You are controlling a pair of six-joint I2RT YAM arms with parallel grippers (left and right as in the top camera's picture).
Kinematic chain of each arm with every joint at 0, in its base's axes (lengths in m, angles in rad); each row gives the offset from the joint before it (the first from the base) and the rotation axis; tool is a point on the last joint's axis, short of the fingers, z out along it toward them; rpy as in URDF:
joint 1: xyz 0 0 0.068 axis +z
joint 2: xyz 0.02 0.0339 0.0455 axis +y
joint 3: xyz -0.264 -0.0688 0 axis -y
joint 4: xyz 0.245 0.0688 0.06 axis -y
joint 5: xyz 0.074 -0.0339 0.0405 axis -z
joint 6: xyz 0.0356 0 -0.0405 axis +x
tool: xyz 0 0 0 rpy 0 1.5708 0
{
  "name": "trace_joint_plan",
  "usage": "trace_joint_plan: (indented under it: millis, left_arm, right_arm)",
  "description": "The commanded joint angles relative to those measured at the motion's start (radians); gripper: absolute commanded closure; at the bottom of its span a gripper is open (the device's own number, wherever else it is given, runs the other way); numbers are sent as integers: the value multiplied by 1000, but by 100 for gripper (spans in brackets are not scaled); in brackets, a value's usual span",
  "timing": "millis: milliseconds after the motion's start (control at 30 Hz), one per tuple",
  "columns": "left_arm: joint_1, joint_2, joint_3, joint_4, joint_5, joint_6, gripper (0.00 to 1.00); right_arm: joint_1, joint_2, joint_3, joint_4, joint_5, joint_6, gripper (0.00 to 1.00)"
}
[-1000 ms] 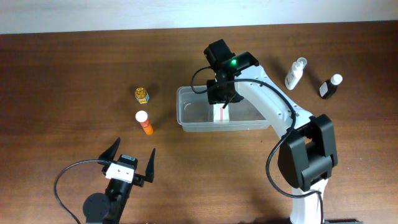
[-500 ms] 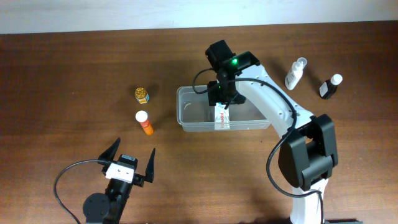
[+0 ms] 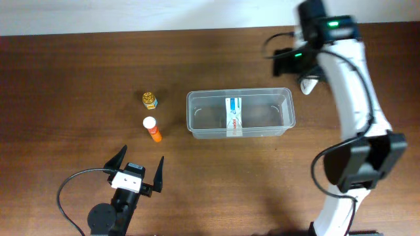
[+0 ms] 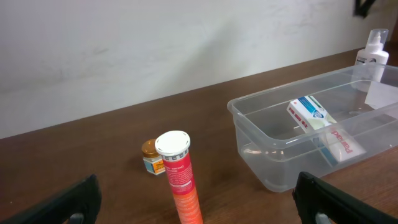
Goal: Pack container
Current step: 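Move the right gripper to the white spray bottle and grasp it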
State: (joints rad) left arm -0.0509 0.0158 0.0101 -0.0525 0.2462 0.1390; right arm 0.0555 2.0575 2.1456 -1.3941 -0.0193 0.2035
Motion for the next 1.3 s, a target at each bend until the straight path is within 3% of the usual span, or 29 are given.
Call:
trace_joint_plan:
  millis: [0,300,867,1267]
  left_arm:
    - [5,-2,-1,-8,-7,13,1]
    - [5,-2,-1,-8,-7,13,1]
    - [5,-2,-1,-8,-7,13,1]
    - [5,-2,-1,-8,-7,13,0]
  right_arm:
    - [-84,-20,18,20,-105,-46,2]
    - [-167,27,11,68,-36,-92,2]
    - [-175,191,11,256,92,-111,0]
    - [-176,270,11,281,81,-148,10]
